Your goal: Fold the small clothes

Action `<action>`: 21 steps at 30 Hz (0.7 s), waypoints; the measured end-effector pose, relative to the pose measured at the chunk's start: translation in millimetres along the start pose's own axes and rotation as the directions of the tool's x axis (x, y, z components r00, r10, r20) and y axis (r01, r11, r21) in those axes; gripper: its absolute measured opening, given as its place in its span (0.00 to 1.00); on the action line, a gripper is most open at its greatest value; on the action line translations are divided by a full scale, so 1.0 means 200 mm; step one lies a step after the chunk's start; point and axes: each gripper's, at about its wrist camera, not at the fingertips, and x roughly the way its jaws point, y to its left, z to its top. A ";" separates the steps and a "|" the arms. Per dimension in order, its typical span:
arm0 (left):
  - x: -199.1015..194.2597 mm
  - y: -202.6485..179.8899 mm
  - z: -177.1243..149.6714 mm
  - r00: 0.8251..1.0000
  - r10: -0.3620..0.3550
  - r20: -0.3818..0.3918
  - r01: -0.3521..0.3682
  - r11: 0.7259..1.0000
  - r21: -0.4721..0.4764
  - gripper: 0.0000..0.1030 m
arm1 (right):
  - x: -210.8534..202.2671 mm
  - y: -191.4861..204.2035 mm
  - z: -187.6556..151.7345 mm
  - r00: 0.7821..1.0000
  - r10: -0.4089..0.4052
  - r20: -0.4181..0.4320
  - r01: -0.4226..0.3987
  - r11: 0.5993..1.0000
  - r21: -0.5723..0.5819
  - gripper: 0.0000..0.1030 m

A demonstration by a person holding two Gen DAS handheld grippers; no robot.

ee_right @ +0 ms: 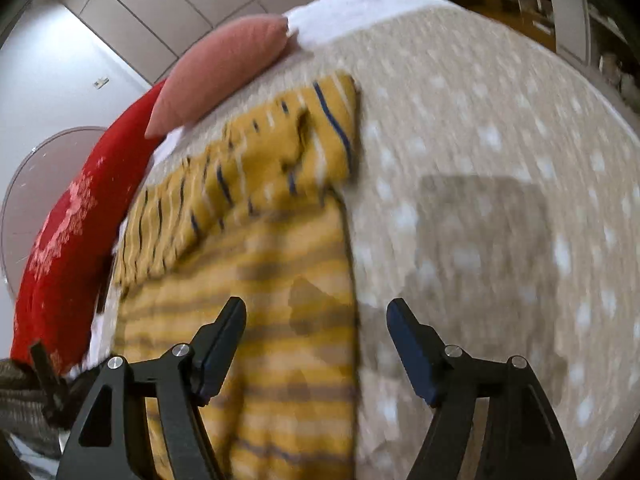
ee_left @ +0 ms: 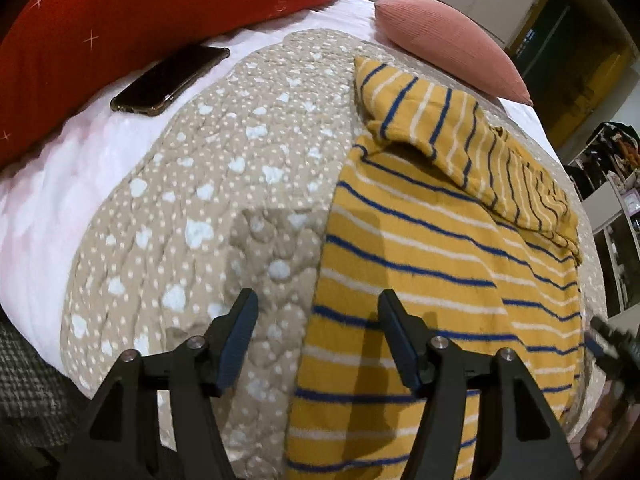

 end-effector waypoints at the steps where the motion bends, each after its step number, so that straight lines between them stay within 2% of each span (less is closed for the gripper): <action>1: -0.01 0.00 -0.01 1.000 -0.013 0.000 0.013 1.000 -0.002 0.67 | -0.02 -0.02 -0.05 1.000 0.010 -0.002 -0.010 1.000 0.005 0.75; 3: -0.01 -0.01 -0.06 0.999 -0.032 0.003 0.032 0.999 0.004 0.74 | -0.05 -0.05 -0.15 0.999 0.050 0.009 -0.050 0.998 0.030 0.75; 7: -0.03 -0.08 -0.15 1.000 -0.016 0.019 0.014 0.997 0.079 0.81 | -0.11 -0.10 -0.31 0.987 0.158 0.019 -0.159 0.982 0.102 0.79; 11: -0.06 -0.13 -0.26 1.000 -0.025 0.005 0.024 0.989 0.143 0.82 | -0.15 -0.11 -0.44 0.960 0.278 -0.019 -0.274 0.955 0.109 0.83; 13: -0.09 -0.13 -0.30 0.999 -0.042 0.003 0.041 0.989 0.145 0.81 | -0.14 -0.09 -0.49 0.932 0.357 -0.057 -0.348 0.929 0.128 0.83; 14: -0.11 -0.11 -0.32 0.998 -0.057 0.001 0.057 0.990 0.130 0.75 | -0.12 -0.09 -0.52 0.904 0.418 -0.088 -0.402 0.903 0.154 0.83; 15: -0.13 -0.09 -0.34 0.997 -0.073 -0.003 0.073 0.991 0.110 0.65 | -0.12 -0.09 -0.54 0.890 0.444 -0.099 -0.425 0.889 0.168 0.83; 16: -0.14 -0.07 -0.35 0.997 -0.083 -0.004 0.083 0.992 0.093 0.60 | -0.11 -0.10 -0.57 0.875 0.472 -0.109 -0.449 0.874 0.183 0.83; 18: -0.16 -0.03 -0.38 0.995 -0.100 -0.002 0.100 0.993 0.057 0.43 | -0.10 -0.10 -0.62 0.842 0.524 -0.125 -0.494 0.844 0.210 0.84; 19: -0.17 -0.01 -0.40 0.994 -0.113 -0.003 0.113 0.993 0.042 0.41 | -0.09 -0.11 -0.64 0.830 0.544 -0.127 -0.509 0.830 0.227 0.84; 21: -0.18 0.03 -0.44 0.987 -0.162 -0.013 0.162 0.987 -0.002 0.36 | -0.05 -0.12 -0.69 0.784 0.604 -0.144 -0.552 0.784 0.284 0.84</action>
